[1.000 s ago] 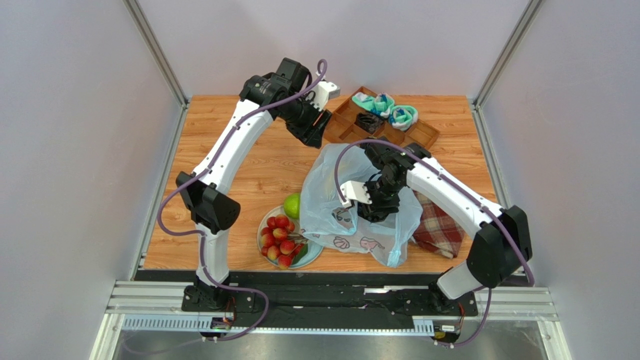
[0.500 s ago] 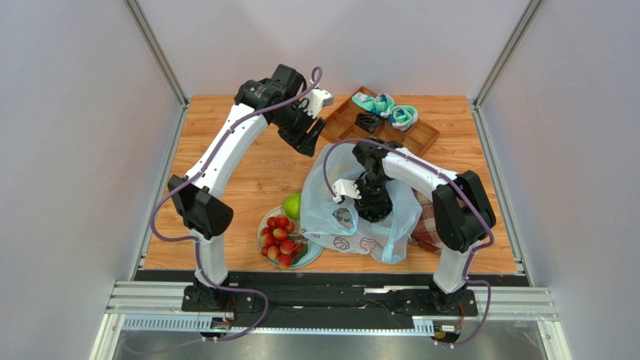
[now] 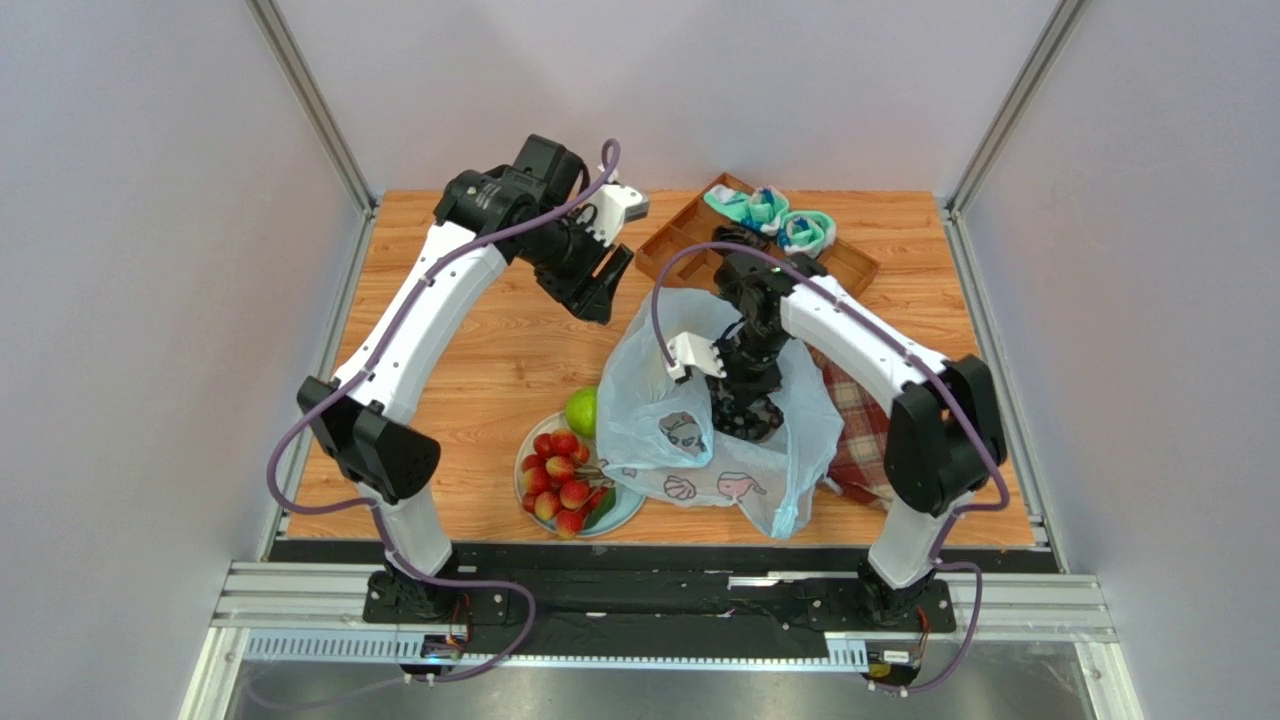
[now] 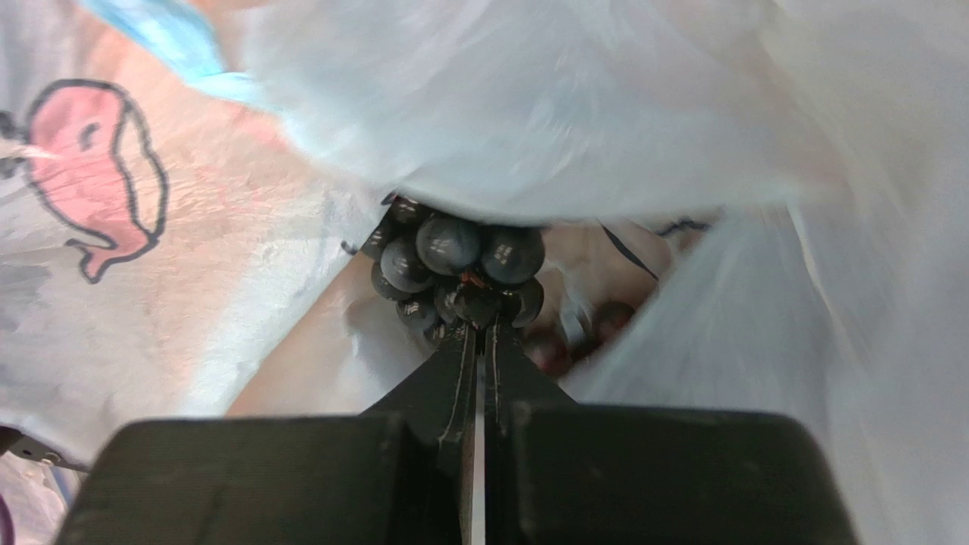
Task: Take the fake fruits out of the plastic bag
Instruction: Take out the fake fruit from the plastic bag.
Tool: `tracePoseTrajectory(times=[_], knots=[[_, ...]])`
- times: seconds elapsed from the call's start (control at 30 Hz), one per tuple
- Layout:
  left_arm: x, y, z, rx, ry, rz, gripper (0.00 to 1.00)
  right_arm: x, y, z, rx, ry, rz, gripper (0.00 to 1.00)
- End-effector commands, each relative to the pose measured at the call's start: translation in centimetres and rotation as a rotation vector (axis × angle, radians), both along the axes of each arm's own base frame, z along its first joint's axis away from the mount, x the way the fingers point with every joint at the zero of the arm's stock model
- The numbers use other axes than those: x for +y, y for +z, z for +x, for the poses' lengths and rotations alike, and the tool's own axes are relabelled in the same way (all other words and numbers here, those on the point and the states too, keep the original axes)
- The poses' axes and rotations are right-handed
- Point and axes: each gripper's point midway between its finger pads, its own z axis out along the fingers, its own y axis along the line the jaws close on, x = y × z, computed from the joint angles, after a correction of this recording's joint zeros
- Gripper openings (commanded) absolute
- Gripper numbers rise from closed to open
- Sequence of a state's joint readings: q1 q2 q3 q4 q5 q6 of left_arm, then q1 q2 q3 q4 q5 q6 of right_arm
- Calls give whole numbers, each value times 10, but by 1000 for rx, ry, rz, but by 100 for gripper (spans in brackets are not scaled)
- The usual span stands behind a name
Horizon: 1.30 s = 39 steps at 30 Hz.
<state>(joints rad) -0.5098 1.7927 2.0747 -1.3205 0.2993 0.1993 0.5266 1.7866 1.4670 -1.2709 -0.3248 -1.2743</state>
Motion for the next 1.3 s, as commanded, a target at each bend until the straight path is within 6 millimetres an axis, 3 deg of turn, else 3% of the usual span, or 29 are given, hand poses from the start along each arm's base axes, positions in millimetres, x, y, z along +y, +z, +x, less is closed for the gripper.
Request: tracePoseTrajectory(times=[0.0,0.07,0.1,0.17,0.2,0.27,0.3,0.33,0.37,0.4,0.47,0.57,0.6,0.63,0.7,0.73,0.8,0.87,0.93,1.03,1.07,1.1,1.13,1.27], knots=[[3,58,-38,-144,-158,-137,65,-1,88,-30,-41,-51,119,0],[-2,57,-54,-181,-251,-198,68,-9,104,-36,-70,-73,115,0],[3,72,-69,-272,-312,-217,70,-11,108,-37,-78,-100,113,0],[-4,55,-87,-315,-413,-208,72,-14,114,-36,-112,-122,110,0],[-8,47,-108,-340,-490,-202,73,-14,116,-34,-115,-161,114,0],[-18,43,-117,-370,-522,-221,74,-7,120,-31,-124,-198,147,0],[-25,30,-131,-347,-555,-217,77,-3,123,-29,-116,-242,163,0],[-31,27,-129,-359,-545,-213,78,0,124,-27,-113,-260,178,0],[-35,22,-131,-334,-524,-225,98,7,127,-25,-105,-273,207,0],[-41,12,-136,-311,-519,-231,99,12,128,-21,-97,-291,221,0],[-54,17,-130,-336,-462,-289,99,19,130,-15,-83,-339,241,0],[-66,5,-127,-381,-478,-264,99,26,131,-5,-86,-374,253,0],[-71,-9,-128,-383,-496,-220,99,26,131,-3,-90,-378,252,0],[-72,-10,-115,-445,-461,-180,99,27,134,-1,-100,-381,256,0],[-80,-27,-113,-475,-495,-141,99,26,136,1,-118,-383,257,0],[-82,-22,-90,-580,-414,-101,99,25,137,1,-123,-383,258,0],[-86,-36,-72,-621,-367,-28,99,23,136,1,-130,-383,251,0],[-86,-37,-53,-686,-316,18,99,21,136,-2,-131,-384,249,0],[-87,-42,-41,-714,-290,54,92,20,137,-4,-132,-382,250,0],[-87,-41,-37,-690,-301,46,63,16,142,-7,-150,-387,256,0],[-86,-40,-37,-675,-297,35,28,13,146,-8,-160,-390,259,0],[-82,-40,-32,-666,-285,37,7,10,152,-10,-176,-391,269,0],[-79,-39,-29,-671,-273,43,0,8,155,-11,-187,-395,274,0],[-67,-39,-17,-620,-218,16,0,0,181,-22,-226,-410,311,0]])
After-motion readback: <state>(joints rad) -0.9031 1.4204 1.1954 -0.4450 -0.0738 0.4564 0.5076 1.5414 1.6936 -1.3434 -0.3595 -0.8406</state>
